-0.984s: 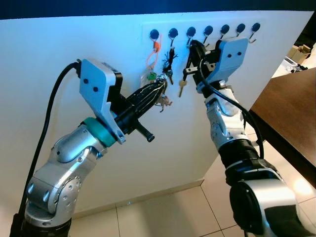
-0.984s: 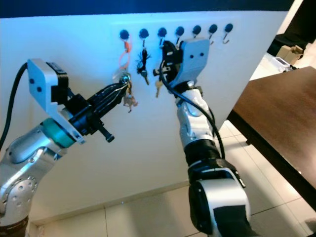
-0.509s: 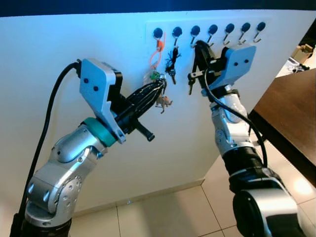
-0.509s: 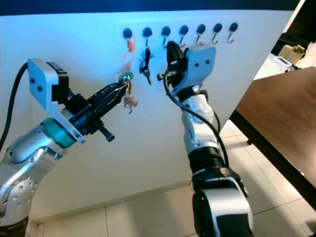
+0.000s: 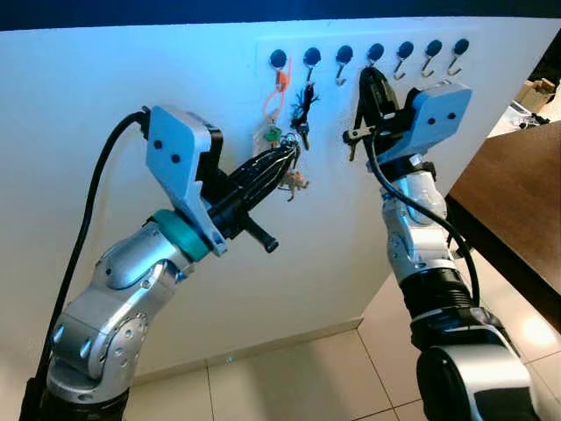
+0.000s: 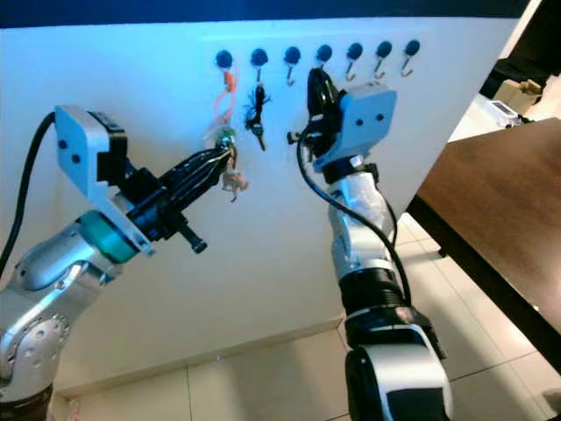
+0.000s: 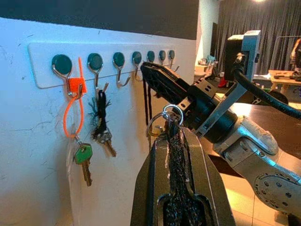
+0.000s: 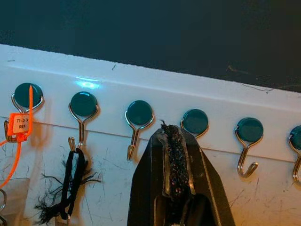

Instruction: Hang keys on a hook

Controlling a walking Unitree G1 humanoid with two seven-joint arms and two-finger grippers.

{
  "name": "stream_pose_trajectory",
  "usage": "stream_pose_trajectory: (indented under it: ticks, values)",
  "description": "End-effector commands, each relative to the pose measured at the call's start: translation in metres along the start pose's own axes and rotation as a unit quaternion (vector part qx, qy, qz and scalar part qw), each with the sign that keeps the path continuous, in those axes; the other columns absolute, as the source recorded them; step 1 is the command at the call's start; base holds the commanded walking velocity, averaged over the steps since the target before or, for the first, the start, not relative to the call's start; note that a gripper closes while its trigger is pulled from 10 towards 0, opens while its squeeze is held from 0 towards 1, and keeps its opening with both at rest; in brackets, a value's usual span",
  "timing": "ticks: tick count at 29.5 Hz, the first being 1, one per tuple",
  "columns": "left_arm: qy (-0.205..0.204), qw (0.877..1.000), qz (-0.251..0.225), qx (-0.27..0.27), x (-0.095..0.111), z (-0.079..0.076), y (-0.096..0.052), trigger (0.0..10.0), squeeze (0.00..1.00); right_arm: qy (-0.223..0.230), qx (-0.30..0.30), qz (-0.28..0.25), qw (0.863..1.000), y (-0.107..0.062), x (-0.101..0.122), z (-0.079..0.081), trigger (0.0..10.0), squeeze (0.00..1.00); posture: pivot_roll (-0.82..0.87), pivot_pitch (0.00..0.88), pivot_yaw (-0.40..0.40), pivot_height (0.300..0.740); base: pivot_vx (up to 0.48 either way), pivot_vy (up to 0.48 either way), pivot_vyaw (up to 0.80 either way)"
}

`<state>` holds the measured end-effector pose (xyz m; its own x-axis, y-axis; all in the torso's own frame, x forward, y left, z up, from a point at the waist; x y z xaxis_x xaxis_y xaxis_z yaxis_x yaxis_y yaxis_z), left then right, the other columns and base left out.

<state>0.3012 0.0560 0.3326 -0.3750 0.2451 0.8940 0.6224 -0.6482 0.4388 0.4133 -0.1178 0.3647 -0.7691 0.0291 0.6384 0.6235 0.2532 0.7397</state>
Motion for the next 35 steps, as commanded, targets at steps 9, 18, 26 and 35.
stream_pose_trajectory:
  ticks: [9, 18, 26, 35]
  values:
    - [0.002, 1.0, -0.004, -0.01, 0.002, -0.005, -0.001, 10.0, 0.0, 0.003, 0.01, -0.011, 1.0, 0.014, 0.008, 0.013, 10.0, 0.0, 0.1, 0.081, 0.048, 0.74, 0.0, 0.0, 0.0]
    - [0.003, 1.0, -0.003, -0.008, 0.002, -0.005, -0.002, 10.0, 0.0, 0.007, 0.015, -0.005, 1.0, 0.022, 0.008, 0.022, 10.0, 0.0, 0.11, 0.086, 0.046, 0.74, 0.0, 0.0, 0.0]
    - [0.003, 1.0, -0.002, -0.008, 0.001, -0.005, -0.002, 10.0, 0.0, 0.008, 0.018, 0.002, 1.0, 0.021, 0.005, 0.024, 10.0, 0.0, 0.11, 0.088, 0.048, 0.74, 0.0, 0.0, 0.0]
    - [0.003, 1.0, -0.003, -0.008, 0.001, -0.004, -0.002, 10.0, 0.0, -0.012, 0.056, 0.037, 0.998, 0.018, -0.011, 0.039, 10.0, 0.0, 0.11, 0.087, 0.048, 0.74, 0.0, 0.0, 0.0]
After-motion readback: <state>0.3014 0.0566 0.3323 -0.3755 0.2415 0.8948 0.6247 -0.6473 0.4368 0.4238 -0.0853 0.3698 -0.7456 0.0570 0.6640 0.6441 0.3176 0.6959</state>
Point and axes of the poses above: a point about 5 cm out from each wrist's last joint towards the gripper, its own y axis pointing out of the wrist towards the gripper, its own x axis along the axis of the wrist's last joint, z = x × y, the point moved 6 cm from there along y, pointing out of the wrist towards the gripper, and after that the axes turned 4 degrees about -y, right-handed, at the moved point
